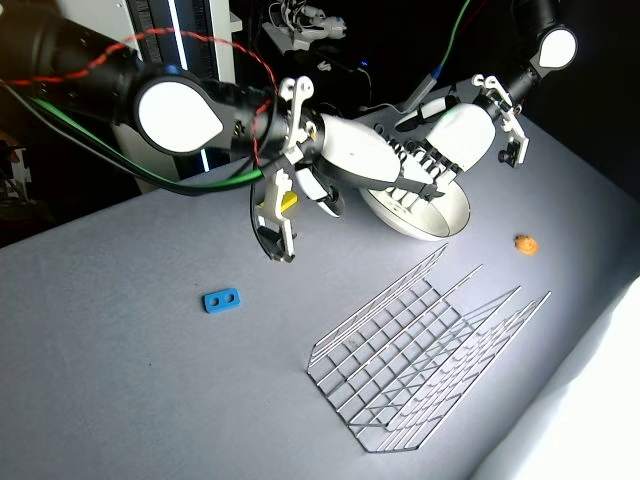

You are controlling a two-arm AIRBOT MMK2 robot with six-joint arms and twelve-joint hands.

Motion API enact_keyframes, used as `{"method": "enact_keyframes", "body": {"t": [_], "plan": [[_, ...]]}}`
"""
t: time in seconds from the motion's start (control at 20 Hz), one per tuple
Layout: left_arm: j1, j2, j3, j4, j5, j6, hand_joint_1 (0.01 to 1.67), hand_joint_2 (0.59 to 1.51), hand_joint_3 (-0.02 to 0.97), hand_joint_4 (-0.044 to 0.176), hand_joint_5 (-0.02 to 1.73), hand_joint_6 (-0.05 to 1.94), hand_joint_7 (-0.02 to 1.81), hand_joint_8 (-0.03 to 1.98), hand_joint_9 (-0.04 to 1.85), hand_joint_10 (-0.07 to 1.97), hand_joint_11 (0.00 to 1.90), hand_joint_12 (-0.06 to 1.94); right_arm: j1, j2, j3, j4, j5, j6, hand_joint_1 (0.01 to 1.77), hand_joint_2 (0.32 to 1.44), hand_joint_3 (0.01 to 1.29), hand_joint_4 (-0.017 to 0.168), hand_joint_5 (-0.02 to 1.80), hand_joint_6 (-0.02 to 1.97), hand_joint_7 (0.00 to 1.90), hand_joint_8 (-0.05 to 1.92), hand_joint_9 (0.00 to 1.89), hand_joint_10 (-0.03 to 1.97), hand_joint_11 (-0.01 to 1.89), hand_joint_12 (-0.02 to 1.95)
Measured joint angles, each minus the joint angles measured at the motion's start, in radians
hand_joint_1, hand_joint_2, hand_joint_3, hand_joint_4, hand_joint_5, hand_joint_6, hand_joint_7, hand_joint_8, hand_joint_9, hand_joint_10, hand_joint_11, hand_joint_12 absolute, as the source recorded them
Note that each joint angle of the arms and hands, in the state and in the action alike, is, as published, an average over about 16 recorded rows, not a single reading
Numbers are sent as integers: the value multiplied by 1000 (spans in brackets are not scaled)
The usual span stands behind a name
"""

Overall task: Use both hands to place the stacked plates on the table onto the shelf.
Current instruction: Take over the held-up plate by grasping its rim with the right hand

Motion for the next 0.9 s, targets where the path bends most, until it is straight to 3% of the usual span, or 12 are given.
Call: {"method": "enact_keyframes", "body": {"t": [0.35,0.6,0.9], "plan": [[-13,1,-15,7,11,-14,16,1088,14,-4,47,15,29,-4,41,10,25,47,-15,-108,78,2,-28,-4,1255,1028,16,2,43,-1,49,-12,36,-4,19,174],[-17,1,-19,9,14,-17,17,1088,14,-5,45,13,35,-5,42,12,22,78,-21,-182,142,2,-30,-12,1233,1054,17,2,168,16,188,5,156,55,33,588],[-19,4,-22,9,15,-19,16,1086,14,-6,42,8,41,-5,50,13,19,133,-29,-243,202,-4,-10,-24,1193,1074,16,-1,429,125,470,82,421,231,201,1102]]}}
